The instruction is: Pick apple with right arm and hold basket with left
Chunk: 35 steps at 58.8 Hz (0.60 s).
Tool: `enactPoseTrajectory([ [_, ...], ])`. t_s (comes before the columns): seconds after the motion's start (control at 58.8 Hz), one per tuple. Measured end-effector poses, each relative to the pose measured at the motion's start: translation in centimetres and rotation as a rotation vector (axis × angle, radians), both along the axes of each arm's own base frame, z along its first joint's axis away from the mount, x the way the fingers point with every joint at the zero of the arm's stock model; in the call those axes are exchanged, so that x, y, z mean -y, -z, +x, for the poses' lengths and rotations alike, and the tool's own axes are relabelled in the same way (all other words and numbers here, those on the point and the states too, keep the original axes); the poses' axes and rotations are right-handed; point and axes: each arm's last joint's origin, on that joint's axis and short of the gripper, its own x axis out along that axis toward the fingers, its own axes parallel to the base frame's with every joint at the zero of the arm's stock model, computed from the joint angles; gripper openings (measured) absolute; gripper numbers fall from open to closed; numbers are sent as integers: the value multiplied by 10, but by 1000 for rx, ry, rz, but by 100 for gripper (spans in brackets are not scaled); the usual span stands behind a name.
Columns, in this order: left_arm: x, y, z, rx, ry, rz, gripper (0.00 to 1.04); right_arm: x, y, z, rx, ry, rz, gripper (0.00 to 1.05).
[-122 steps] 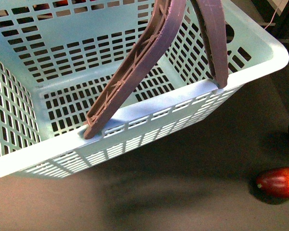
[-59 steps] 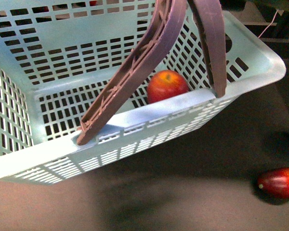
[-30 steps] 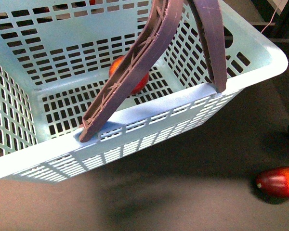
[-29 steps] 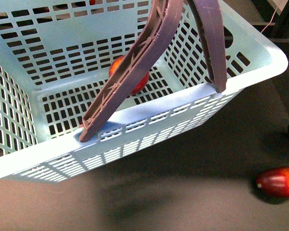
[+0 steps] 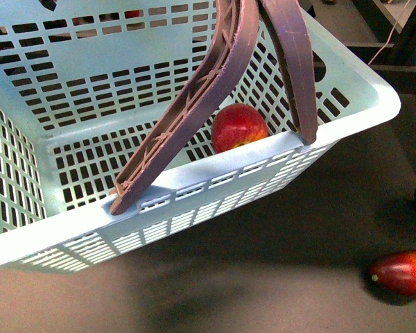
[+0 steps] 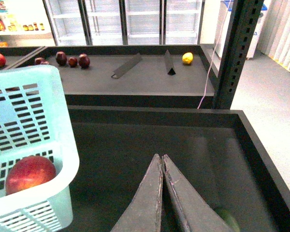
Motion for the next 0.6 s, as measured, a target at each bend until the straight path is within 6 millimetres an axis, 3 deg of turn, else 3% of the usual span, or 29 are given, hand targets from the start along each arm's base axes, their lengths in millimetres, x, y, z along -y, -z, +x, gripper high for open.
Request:
enactPoseTrajectory([
  [0.595,0,0,0,0,2,0,16,0,9,-22,29,0,-1,2],
])
